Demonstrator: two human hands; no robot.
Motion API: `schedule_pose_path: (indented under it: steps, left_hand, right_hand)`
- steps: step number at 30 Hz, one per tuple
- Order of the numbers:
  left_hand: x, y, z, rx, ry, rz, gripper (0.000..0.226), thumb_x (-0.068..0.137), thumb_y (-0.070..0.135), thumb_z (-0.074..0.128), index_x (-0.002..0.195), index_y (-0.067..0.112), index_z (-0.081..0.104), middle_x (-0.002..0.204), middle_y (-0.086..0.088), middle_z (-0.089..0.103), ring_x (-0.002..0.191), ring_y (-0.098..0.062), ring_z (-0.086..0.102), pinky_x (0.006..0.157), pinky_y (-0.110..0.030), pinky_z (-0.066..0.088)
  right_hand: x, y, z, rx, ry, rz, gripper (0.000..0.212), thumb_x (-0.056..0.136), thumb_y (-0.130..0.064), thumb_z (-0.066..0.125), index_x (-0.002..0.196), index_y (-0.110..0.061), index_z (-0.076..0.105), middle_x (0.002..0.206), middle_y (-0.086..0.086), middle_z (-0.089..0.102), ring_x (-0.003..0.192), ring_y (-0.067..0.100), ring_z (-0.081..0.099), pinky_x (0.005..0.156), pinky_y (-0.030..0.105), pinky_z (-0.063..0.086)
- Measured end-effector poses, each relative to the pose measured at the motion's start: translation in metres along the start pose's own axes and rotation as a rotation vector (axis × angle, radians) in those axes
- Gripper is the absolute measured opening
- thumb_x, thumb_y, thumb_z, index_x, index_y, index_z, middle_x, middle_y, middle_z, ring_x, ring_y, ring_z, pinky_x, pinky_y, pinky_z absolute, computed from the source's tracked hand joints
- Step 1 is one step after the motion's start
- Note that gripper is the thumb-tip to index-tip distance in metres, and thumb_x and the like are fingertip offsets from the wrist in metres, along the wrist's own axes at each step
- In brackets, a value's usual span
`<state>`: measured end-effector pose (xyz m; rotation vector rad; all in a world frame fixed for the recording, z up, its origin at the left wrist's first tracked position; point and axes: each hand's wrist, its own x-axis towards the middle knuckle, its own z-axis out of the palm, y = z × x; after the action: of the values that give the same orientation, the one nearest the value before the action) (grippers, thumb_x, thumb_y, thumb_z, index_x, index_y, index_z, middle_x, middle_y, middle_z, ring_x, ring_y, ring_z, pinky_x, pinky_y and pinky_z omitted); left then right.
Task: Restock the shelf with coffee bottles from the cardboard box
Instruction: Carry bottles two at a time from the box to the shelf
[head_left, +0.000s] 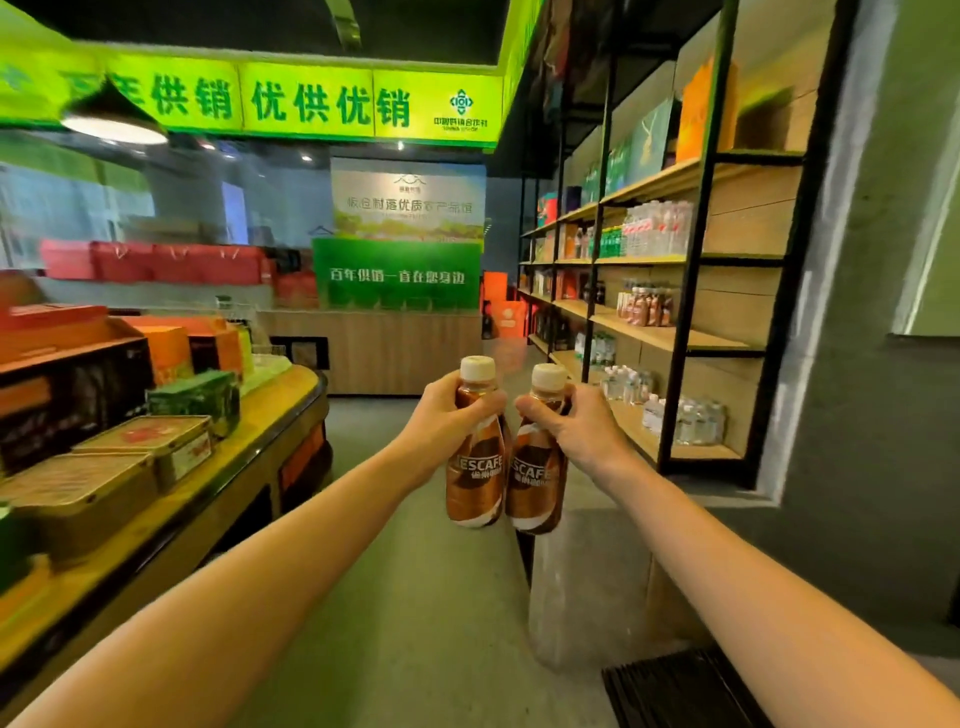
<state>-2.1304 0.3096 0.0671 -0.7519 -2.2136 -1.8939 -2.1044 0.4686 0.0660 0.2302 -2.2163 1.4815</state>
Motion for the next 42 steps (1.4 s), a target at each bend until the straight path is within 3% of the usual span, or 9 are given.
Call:
schedule_pose_path:
  steps: [7,12,20,25,30,34,38,42]
  left_hand:
    - [0.108,-0.072,-0.046,-0.006,0.044,-0.014,0.007,0.089,0.023,0.06,0.096,0.023,0.056,0.093,-0.001,0.067,0.085,-0.009,0.065,0.069,-0.02,0.048]
    - [0.21,-0.132,-0.059,0.009,0.064,-0.029,0.005,0.089,0.022,0.06,0.093,0.023,0.058,0.094,-0.004,0.069,0.082,-0.008,0.065,0.066,-0.017,0.047]
    - [0.402,-0.21,-0.076,0.031,0.083,-0.062,0.016,0.089,0.023,0.062,0.103,0.017,0.057,0.105,-0.013,0.067,0.096,-0.02,0.065,0.078,-0.026,0.05]
    - [0.505,-0.258,-0.079,0.015,0.072,-0.059,0.008,0.09,0.022,0.059,0.097,0.02,0.056,0.104,-0.012,0.067,0.092,-0.017,0.064,0.072,-0.023,0.048]
    - [0.606,-0.318,-0.077,-0.027,0.008,-0.047,0.004,0.091,0.021,0.058,0.093,0.023,0.056,0.095,-0.003,0.068,0.085,-0.011,0.064,0.068,-0.021,0.047]
    - [0.699,-0.365,-0.078,-0.048,-0.09,-0.008,0.01,0.091,0.022,0.058,0.101,0.019,0.057,0.093,0.001,0.067,0.086,-0.008,0.064,0.071,-0.021,0.047]
    - [0.8,-0.404,-0.079,-0.043,-0.209,0.008,0.024,0.089,0.024,0.06,0.108,0.01,0.058,0.099,-0.007,0.069,0.093,-0.016,0.066,0.08,-0.028,0.05]
    - [0.889,-0.433,-0.063,-0.071,-0.312,0.051,0.017,0.09,0.02,0.06,0.104,0.011,0.06,0.103,-0.014,0.068,0.093,-0.019,0.065,0.08,-0.027,0.051]
  right_hand:
    - [0.121,0.055,0.06,0.013,0.003,-0.015,0.019,0.084,-0.028,0.068,0.09,-0.011,0.064,0.086,0.003,0.067,0.085,0.018,0.063,0.077,0.033,0.048]
    - [0.228,0.112,0.086,-0.017,-0.007,-0.036,0.02,0.084,-0.029,0.068,0.091,-0.01,0.063,0.079,-0.004,0.063,0.075,0.008,0.059,0.061,0.019,0.043]
    - [0.417,0.192,0.102,-0.04,-0.027,-0.046,0.026,0.083,-0.028,0.068,0.098,-0.006,0.065,0.088,0.004,0.066,0.075,0.008,0.058,0.06,0.015,0.04]
    - [0.513,0.239,0.113,-0.054,-0.027,-0.047,0.025,0.084,-0.025,0.067,0.099,-0.005,0.064,0.091,0.006,0.066,0.074,0.007,0.057,0.067,0.017,0.043]
    - [0.604,0.297,0.13,-0.111,0.003,-0.024,0.024,0.084,-0.029,0.067,0.101,-0.013,0.061,0.091,0.0,0.062,0.086,0.013,0.058,0.066,0.021,0.043]
    - [0.68,0.342,0.141,-0.152,0.042,-0.009,0.017,0.085,-0.028,0.066,0.094,-0.017,0.058,0.083,-0.006,0.058,0.078,0.007,0.054,0.067,0.022,0.043]
    - [0.761,0.383,0.144,-0.169,0.122,0.021,0.02,0.084,-0.031,0.066,0.096,-0.017,0.06,0.088,-0.002,0.063,0.086,0.012,0.058,0.072,0.024,0.045]
    - [0.835,0.426,0.132,-0.186,0.239,0.093,0.027,0.082,-0.03,0.069,0.097,-0.009,0.062,0.093,0.005,0.066,0.089,0.017,0.062,0.07,0.027,0.046]
